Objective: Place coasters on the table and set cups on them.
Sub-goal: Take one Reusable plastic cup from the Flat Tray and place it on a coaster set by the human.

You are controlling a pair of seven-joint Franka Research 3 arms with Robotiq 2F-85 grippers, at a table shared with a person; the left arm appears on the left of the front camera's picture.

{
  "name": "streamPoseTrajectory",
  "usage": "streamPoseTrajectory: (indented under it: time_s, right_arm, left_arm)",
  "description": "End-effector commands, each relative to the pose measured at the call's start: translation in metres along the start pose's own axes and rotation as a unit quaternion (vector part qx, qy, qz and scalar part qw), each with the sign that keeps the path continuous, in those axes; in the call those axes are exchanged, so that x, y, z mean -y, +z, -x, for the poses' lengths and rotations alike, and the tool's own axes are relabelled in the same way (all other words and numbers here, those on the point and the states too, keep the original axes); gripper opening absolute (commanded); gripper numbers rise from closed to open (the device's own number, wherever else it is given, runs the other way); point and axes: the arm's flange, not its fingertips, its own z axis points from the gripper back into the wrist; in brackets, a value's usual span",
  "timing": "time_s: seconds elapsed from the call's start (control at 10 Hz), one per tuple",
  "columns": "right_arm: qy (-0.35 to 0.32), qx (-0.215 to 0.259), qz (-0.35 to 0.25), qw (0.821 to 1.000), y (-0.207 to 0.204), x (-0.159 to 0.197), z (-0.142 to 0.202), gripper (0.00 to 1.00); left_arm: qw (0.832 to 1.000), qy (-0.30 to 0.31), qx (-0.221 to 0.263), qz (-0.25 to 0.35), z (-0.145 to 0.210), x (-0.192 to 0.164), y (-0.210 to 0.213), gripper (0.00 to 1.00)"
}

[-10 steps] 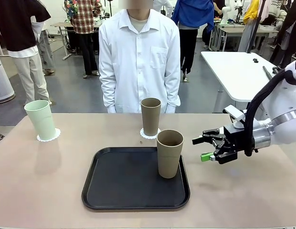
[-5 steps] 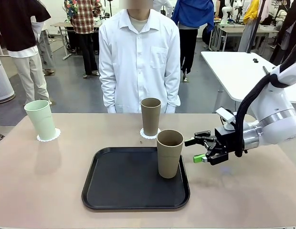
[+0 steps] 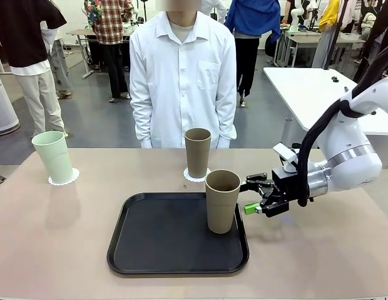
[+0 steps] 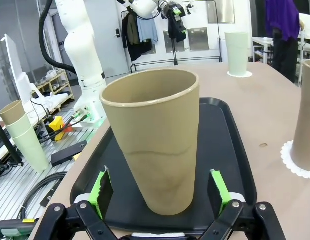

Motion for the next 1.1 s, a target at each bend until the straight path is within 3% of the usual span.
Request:
streamPoseTrajectory:
  time_s: [0.0,1.0]
  right_arm:
    - [0.009,0.000,0.012,1.000,-0.013,0.012,0.009,1.00]
    - [0.015,0.000,-0.016,1.000,-0.046,0.019,0.016,1.00]
  left_arm:
    - [1.000,-0.001,0.000,0.005,0.001,0.002,0.002,1.00]
    - [1.000,-0.001,0.000,0.005,0.001,0.002,0.002,1.00]
